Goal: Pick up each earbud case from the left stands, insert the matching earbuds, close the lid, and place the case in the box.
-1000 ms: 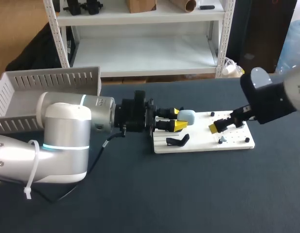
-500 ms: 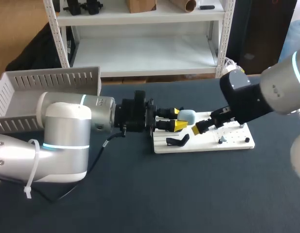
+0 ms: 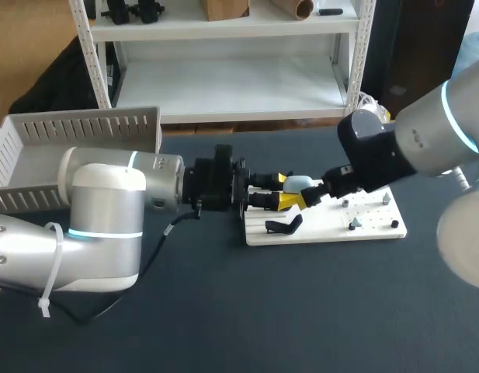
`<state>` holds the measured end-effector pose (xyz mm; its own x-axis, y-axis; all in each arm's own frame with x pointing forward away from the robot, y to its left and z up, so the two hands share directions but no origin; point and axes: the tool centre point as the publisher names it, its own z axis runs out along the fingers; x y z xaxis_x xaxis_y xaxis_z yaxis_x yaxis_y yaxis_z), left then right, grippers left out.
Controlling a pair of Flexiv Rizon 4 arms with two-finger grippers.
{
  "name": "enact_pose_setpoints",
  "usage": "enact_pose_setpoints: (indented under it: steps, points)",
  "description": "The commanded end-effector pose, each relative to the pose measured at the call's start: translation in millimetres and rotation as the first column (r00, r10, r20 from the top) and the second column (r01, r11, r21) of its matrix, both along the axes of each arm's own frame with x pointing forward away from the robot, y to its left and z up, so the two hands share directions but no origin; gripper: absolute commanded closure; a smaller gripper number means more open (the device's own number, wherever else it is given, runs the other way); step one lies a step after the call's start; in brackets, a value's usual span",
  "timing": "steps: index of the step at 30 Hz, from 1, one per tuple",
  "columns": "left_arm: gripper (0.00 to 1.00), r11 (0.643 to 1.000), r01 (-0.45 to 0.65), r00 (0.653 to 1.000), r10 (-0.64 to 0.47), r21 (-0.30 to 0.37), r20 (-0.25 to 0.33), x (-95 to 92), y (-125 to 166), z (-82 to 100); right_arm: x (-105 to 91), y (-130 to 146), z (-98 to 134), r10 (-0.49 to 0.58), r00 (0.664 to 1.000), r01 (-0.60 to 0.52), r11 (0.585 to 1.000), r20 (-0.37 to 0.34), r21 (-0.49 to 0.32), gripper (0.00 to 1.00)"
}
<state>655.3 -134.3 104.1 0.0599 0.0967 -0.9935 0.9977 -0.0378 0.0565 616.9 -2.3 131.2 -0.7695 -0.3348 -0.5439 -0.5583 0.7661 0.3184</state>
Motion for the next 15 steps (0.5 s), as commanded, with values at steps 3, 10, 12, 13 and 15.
enact_pose_setpoints:
  steps: [3, 10, 12, 13, 15]
  points:
    - [1.00, 1.000, 0.004, 1.000, -0.004, -0.005, 0.001, 1.3, 0.2, -1.4, 12.4, -0.8, -7.9, -0.033, 0.999, 0.033, 0.999, 0.000, 0.004, 0.00]
    - [1.00, 1.000, 0.004, 1.000, -0.004, -0.005, 0.001, 1.3, 0.2, -1.4, 19.1, -1.7, -10.3, -0.049, 0.999, 0.049, 0.999, -0.003, 0.003, 0.00]
    - [1.00, 1.000, 0.004, 1.000, -0.004, -0.005, 0.001, 1.3, 0.2, -1.4, 20.2, -1.5, -11.2, -0.051, 0.999, 0.051, 0.999, -0.004, 0.002, 0.00]
    - [1.00, 1.000, 0.004, 1.000, -0.004, -0.005, 0.001, 1.3, 0.2, -1.4, 21.0, -1.6, -11.6, -0.053, 0.999, 0.053, 0.999, -0.005, 0.002, 0.00]
    - [1.00, 1.000, 0.004, 1.000, -0.004, -0.005, 0.001, 1.3, 0.2, -1.4, 22.8, -1.9, -12.1, -0.057, 0.998, 0.057, 0.998, -0.005, 0.003, 0.00]
